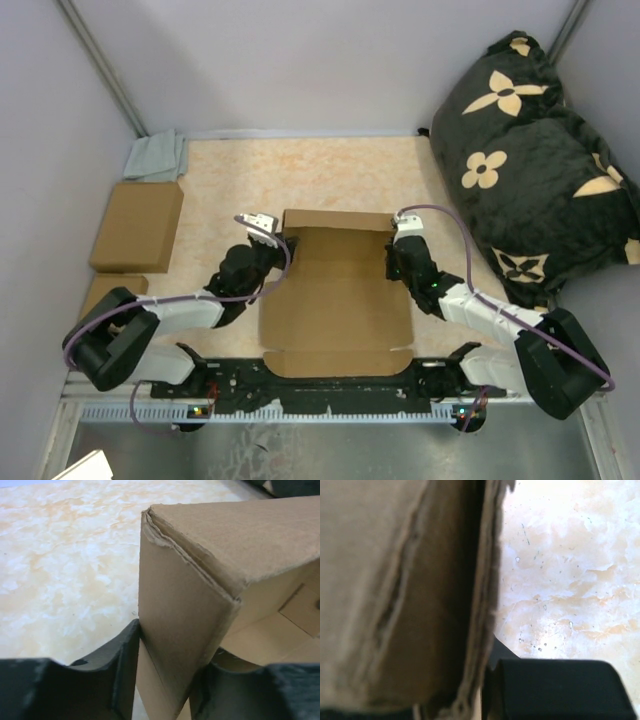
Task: Fold the paper box
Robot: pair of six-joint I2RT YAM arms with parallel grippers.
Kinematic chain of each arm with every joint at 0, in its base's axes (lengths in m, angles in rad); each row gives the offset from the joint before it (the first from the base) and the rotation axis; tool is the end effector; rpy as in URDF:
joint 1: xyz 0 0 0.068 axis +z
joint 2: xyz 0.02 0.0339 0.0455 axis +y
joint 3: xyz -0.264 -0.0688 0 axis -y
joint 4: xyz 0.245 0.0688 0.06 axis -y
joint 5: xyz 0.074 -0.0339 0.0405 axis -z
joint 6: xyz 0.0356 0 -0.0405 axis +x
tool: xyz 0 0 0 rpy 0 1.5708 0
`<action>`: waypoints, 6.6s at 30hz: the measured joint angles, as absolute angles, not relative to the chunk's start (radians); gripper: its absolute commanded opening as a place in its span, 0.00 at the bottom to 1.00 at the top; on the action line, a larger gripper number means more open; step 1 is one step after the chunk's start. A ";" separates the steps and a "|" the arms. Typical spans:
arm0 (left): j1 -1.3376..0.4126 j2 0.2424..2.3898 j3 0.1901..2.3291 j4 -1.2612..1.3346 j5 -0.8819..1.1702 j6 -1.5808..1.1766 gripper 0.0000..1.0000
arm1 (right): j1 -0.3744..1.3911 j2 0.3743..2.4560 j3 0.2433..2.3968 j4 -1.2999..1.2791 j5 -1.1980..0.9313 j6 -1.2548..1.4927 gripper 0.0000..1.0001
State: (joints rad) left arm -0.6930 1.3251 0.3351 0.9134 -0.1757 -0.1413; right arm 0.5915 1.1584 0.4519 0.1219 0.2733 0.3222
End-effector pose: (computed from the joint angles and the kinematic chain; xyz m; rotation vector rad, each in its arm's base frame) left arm 0.1956 -0.1544 0.1893 0.3225 1.6378 -0.4903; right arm 0.1961 0.1202 0.1822 -0.1303 2.1368 0.2426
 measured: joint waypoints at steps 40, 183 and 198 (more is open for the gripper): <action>-0.861 1.338 0.684 0.172 -0.578 -0.305 0.34 | 0.591 1.284 0.696 -0.187 0.369 0.483 0.05; -0.777 0.773 0.697 -0.492 -0.556 -0.412 0.85 | 0.668 1.491 1.333 -0.459 -0.010 0.314 0.57; -0.765 0.783 0.696 -0.492 -0.561 -0.419 0.85 | 0.660 1.923 1.568 -0.557 -0.181 0.046 0.55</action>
State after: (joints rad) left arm -0.7654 0.7834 0.6964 -0.4923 -0.5610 -0.4187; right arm 0.6598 1.9232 1.5681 -0.5568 -0.1810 0.0463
